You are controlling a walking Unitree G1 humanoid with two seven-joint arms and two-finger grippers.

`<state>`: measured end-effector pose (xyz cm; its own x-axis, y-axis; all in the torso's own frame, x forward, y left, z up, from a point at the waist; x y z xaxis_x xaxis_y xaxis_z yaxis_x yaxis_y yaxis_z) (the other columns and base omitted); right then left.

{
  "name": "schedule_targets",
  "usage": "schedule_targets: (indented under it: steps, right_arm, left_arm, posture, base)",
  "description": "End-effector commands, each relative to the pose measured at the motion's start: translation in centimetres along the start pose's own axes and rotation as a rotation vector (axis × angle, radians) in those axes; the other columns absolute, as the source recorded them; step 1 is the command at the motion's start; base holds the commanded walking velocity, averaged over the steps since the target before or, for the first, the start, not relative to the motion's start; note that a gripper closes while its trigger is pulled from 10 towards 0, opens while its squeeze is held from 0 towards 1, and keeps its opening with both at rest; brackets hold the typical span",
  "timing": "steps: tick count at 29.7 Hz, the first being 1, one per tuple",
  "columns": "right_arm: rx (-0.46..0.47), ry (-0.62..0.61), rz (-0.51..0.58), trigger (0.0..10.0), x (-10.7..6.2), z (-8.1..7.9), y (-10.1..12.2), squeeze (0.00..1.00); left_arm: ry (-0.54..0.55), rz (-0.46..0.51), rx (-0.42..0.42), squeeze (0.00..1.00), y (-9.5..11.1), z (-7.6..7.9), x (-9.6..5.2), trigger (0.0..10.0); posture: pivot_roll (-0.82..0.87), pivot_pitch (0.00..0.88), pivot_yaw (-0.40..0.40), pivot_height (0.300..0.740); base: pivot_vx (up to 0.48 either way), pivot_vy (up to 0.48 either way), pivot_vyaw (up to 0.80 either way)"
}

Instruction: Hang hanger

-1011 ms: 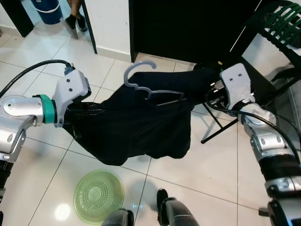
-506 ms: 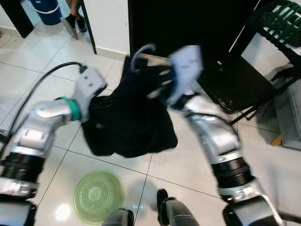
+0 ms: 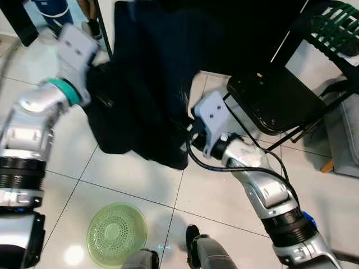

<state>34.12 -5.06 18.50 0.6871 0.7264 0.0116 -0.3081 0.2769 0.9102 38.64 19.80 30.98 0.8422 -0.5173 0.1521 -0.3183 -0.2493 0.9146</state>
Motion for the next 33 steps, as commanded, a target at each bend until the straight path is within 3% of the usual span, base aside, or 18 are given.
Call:
schedule_targets:
  steps: [1,6,8,9,11,12,14,15,17,18,20,21,23,26,33]
  right_arm:
    - [0.008,-0.001,-0.031,10.0,-0.3,-0.3,-1.1,0.00]
    - [0.049,0.011,0.004,10.0,0.5,-1.8,-0.8,0.00]
    - [0.056,-0.128,0.050,10.0,1.2,0.1,0.0,0.00]
    - [0.056,-0.128,0.050,10.0,1.2,0.1,0.0,0.00]
    - [0.070,-0.330,0.084,10.0,0.4,4.0,0.7,0.00]
    - [0.070,-0.330,0.084,10.0,0.4,4.0,0.7,0.00]
    - [0.046,-0.471,0.106,10.0,-1.0,7.6,1.3,0.00]
    - [0.046,-0.471,0.106,10.0,-1.0,7.6,1.3,0.00]
    - [-0.050,-0.549,0.119,10.0,-2.8,10.9,2.4,0.00]
    - [-0.050,-0.549,0.119,10.0,-2.8,10.9,2.4,0.00]
    - [-0.166,-0.624,0.124,10.0,-5.0,14.1,3.9,0.00]
    - [-0.166,-0.624,0.124,10.0,-5.0,14.1,3.9,0.00]
    - [-0.267,-0.694,0.114,10.0,-7.0,16.2,5.0,0.00]
    - [-0.334,-0.739,0.108,10.0,-8.5,17.3,5.6,0.00]
    - [-0.375,-0.755,0.129,10.0,-9.6,17.8,6.3,0.00]
  left_arm:
    - [-0.024,0.066,0.005,0.00,1.7,-0.4,-0.3,10.0]
    - [-0.085,0.163,-0.109,0.00,4.1,-0.3,-0.1,10.0]
    - [-0.199,0.212,-0.183,0.00,5.4,1.3,-0.2,10.0]
    - [-0.199,0.212,-0.183,0.00,5.4,1.3,-0.2,10.0]
    - [-0.309,0.215,-0.199,0.00,5.7,2.9,-0.9,10.0]
    - [-0.309,0.215,-0.199,0.00,5.7,2.9,-0.9,10.0]
    - [-0.412,0.187,-0.188,0.00,5.2,4.2,-1.9,10.0]
    - [-0.412,0.187,-0.188,0.00,5.2,4.2,-1.9,10.0]
    - [-0.523,0.131,-0.185,0.00,4.1,5.7,-3.0,10.0]
    - [-0.523,0.131,-0.185,0.00,4.1,5.7,-3.0,10.0]
    - [-0.609,0.061,-0.187,0.00,2.8,7.0,-4.1,10.0]
    - [-0.609,0.061,-0.187,0.00,2.8,7.0,-4.1,10.0]
    - [-0.635,0.020,-0.190,0.00,2.1,7.4,-4.8,10.0]
    - [-0.617,-0.007,-0.176,0.00,1.6,7.0,-4.9,10.0]
    - [-0.595,-0.033,-0.172,0.00,1.1,6.5,-4.9,10.0]
  posture:
    - [0.00,0.105,0.043,0.740]
    - [0.00,0.104,0.053,0.740]
    - [0.01,0.103,0.057,0.740]
    - [0.01,0.103,0.057,0.740]
    - [0.01,0.105,0.058,0.740]
    - [0.01,0.105,0.058,0.740]
    - [0.01,0.108,0.058,0.740]
    - [0.01,0.108,0.058,0.740]
    - [0.00,0.111,0.056,0.740]
    - [0.00,0.111,0.056,0.740]
    - [0.00,0.115,0.049,0.740]
    - [0.00,0.115,0.049,0.740]
    - [0.00,0.116,0.045,0.740]
    - [0.00,0.118,0.045,0.740]
    - [-0.01,0.120,0.047,0.740]
  base:
    - [0.000,0.000,0.00]
    - [0.000,0.000,0.00]
    - [0.000,0.000,0.00]
    - [0.000,0.000,0.00]
    - [0.000,0.000,0.00]
    - [0.000,0.000,0.00]
    - [0.000,0.000,0.00]
    - [0.000,0.000,0.00]
    - [0.000,0.000,0.00]
    - [0.000,0.000,0.00]
    - [0.000,0.000,0.00]
    - [0.000,0.000,0.00]
    - [0.000,0.000,0.00]
    - [0.000,0.000,0.00]
    - [0.000,0.000,0.00]
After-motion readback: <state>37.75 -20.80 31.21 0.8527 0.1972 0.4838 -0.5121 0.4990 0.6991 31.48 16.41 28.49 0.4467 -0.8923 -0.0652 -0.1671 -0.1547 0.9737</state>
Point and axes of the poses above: a point about 5 cm out from each wrist's last joint towards the gripper, its own x axis pointing out of the wrist towards the gripper, its own y axis along the axis of the wrist's last joint, z = x × y, the point moved 4 cm from there along x, pointing out of the wrist towards the gripper, and after that the axes turned 7 degrees about -x, right-handed, at the moved point
